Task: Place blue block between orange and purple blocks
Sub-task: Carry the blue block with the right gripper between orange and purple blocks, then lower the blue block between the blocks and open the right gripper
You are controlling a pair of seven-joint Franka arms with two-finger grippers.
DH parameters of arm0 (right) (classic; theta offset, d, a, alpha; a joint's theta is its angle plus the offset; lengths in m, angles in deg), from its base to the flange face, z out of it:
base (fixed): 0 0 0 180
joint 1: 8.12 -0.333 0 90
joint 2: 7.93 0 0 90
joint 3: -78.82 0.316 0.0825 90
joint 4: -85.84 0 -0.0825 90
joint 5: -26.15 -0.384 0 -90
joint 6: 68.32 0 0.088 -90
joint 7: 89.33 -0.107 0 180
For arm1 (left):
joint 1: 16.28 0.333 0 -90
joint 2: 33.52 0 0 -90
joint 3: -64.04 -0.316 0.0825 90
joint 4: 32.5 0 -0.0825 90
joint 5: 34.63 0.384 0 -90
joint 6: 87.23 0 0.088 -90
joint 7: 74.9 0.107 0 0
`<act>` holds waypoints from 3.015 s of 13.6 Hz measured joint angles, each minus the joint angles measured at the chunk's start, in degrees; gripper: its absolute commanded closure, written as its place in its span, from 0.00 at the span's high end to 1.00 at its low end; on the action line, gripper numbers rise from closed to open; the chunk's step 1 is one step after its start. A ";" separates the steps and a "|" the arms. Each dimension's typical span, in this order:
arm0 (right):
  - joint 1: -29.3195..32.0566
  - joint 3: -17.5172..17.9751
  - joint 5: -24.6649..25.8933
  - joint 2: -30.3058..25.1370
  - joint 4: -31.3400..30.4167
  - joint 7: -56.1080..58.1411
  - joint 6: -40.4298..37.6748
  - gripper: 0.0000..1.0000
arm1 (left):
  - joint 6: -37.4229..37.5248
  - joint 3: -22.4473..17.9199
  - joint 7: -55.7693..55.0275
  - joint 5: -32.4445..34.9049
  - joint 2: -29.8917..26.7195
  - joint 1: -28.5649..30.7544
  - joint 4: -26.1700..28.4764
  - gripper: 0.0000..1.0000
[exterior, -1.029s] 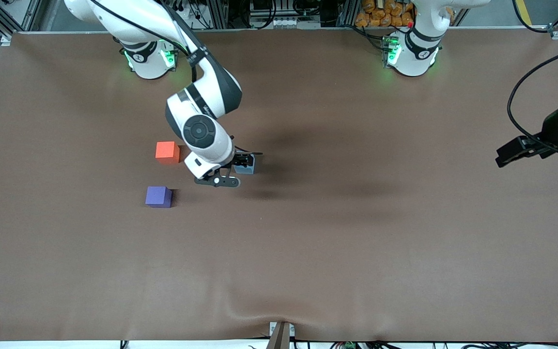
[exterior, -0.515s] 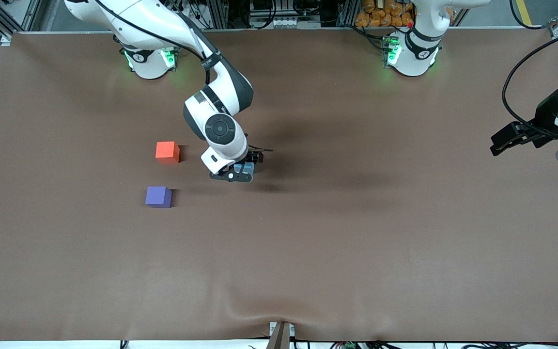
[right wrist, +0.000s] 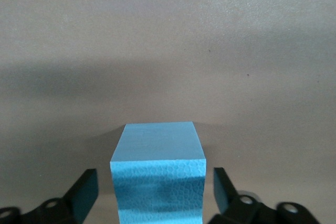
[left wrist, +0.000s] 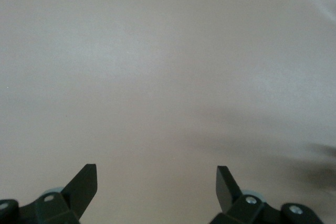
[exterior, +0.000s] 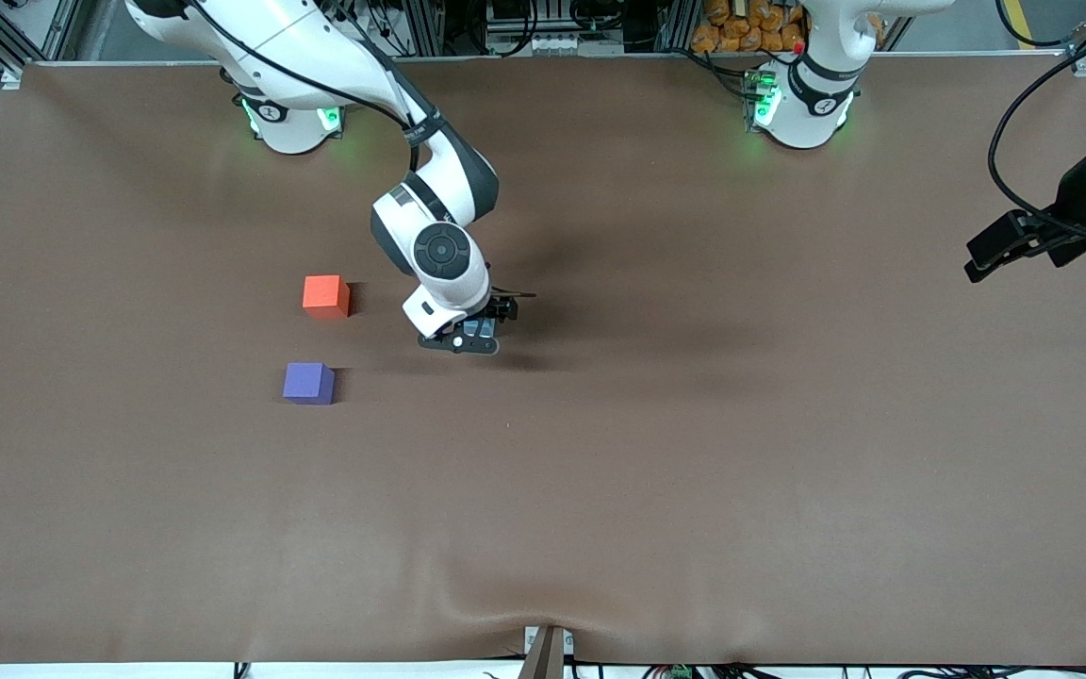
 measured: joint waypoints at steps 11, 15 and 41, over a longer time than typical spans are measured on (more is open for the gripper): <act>11.65 0.34 0.32 -10.11 5.92 11.63 -22.22 0.00 | 1.05 0.19 0.00 0.00 -0.09 -0.01 0.34 1.00; 19.45 -2.60 -0.68 -13.91 0.85 23.82 -22.72 0.00 | 1.04 0.20 -0.13 0.00 -0.09 0.00 0.35 1.00; 19.40 -9.06 -5.16 -14.11 -14.58 30.11 -5.37 0.00 | 0.70 0.04 -2.36 0.00 -0.10 0.17 -0.80 1.00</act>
